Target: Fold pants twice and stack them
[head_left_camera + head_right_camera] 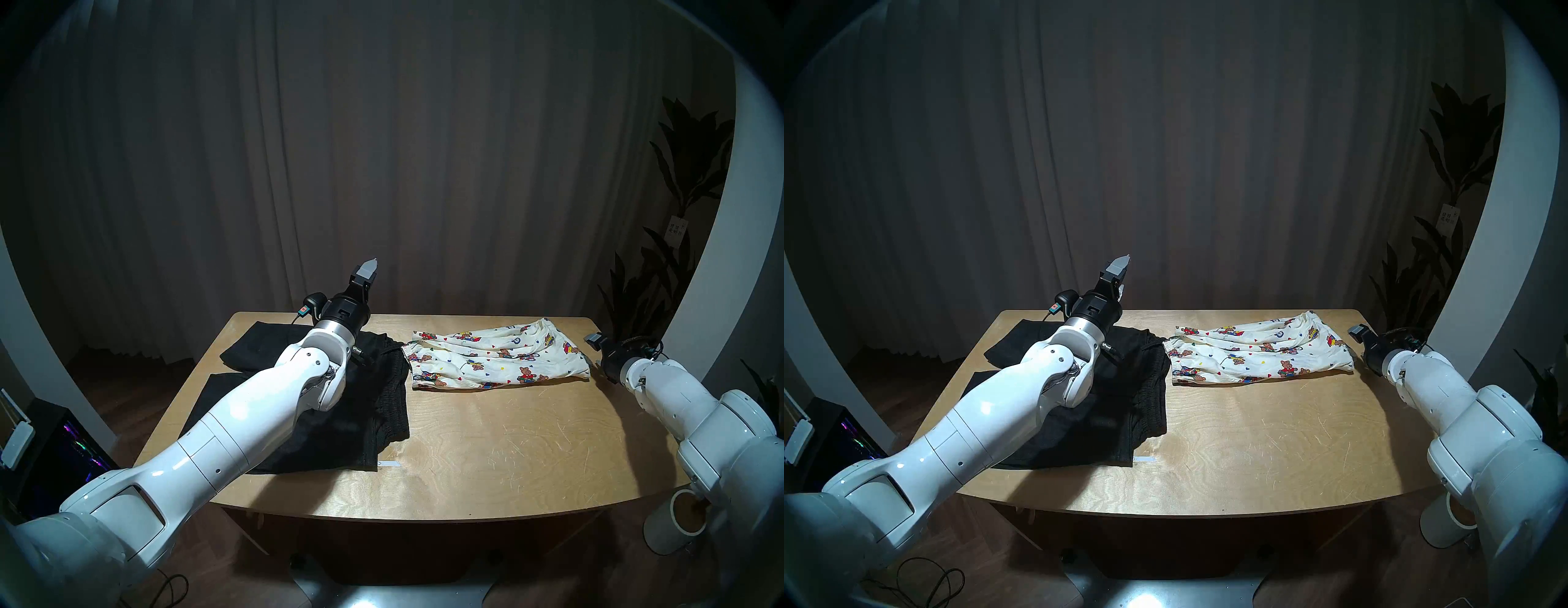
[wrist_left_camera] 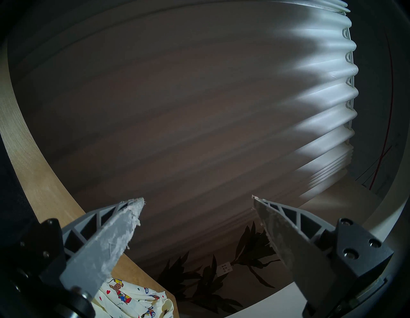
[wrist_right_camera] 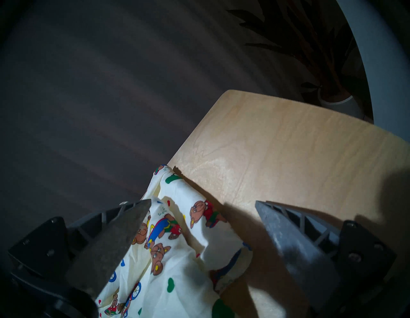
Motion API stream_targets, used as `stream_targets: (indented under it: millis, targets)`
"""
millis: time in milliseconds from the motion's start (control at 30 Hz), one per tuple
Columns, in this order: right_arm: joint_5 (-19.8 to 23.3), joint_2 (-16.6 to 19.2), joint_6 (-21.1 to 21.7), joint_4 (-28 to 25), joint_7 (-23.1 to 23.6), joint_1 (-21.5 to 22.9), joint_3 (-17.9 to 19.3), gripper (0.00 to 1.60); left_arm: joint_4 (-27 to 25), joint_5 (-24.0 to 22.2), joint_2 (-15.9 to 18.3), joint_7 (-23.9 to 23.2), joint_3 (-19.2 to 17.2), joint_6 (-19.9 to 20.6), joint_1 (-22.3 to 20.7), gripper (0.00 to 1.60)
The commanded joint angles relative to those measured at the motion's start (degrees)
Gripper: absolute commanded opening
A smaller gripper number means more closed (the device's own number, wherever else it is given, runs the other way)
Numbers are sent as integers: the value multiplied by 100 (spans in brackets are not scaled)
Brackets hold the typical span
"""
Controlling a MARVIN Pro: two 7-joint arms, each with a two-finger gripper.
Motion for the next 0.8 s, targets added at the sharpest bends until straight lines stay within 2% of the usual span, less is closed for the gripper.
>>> stream_targets:
  millis: [0, 233, 767]
  targets:
    - [147, -208, -45, 299, -258, 263, 154, 160, -10, 59, -105, 14, -34, -15, -218, 160]
    - [46, -256, 84, 295, -320, 309, 56, 160, 81, 102, -213, 75, -24, -59, -261, 160]
    - [-490, -171, 597, 179, 102, 361, -505, 160, -66, 162, -247, 169, -139, -446, -148, 160]
